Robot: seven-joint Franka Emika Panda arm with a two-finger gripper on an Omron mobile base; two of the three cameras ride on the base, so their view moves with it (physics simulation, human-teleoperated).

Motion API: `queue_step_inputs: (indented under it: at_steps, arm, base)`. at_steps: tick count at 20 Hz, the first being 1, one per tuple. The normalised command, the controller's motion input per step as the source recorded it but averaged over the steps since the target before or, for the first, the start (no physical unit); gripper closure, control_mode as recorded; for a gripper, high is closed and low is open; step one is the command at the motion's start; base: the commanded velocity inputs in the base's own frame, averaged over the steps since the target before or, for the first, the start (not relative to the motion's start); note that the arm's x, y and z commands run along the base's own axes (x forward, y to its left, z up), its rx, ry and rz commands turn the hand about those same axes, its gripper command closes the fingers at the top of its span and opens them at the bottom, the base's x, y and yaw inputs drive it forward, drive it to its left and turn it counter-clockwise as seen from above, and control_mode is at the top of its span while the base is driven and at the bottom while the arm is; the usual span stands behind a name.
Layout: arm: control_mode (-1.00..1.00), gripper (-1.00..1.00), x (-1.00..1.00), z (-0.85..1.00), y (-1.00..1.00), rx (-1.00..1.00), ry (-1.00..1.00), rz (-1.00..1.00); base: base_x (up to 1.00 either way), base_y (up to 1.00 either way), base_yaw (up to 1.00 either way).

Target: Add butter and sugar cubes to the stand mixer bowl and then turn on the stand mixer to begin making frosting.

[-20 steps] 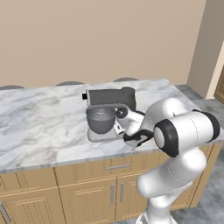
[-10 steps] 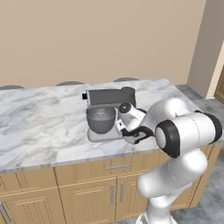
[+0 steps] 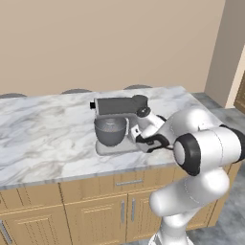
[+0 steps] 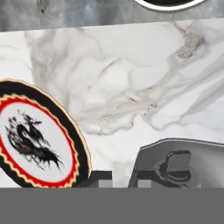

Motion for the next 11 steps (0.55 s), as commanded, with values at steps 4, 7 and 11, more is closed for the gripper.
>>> queue_step_inputs:
  at_steps: [4,7,11]
  arm:
    - [-1.00,1.00,0.00,0.12,-0.49,0.00,0.00,0.00]
    - [-1.00,1.00,0.00,0.02,-0.48,0.00,0.00,0.00]
    - [-1.00,1.00,-0.04,0.00,-0.30,0.01,0.03,0.00]
  base:
    - [0.00,0.00,0.00]
    - [0.00,0.00,0.00]
    - [0.00,0.00,0.00]
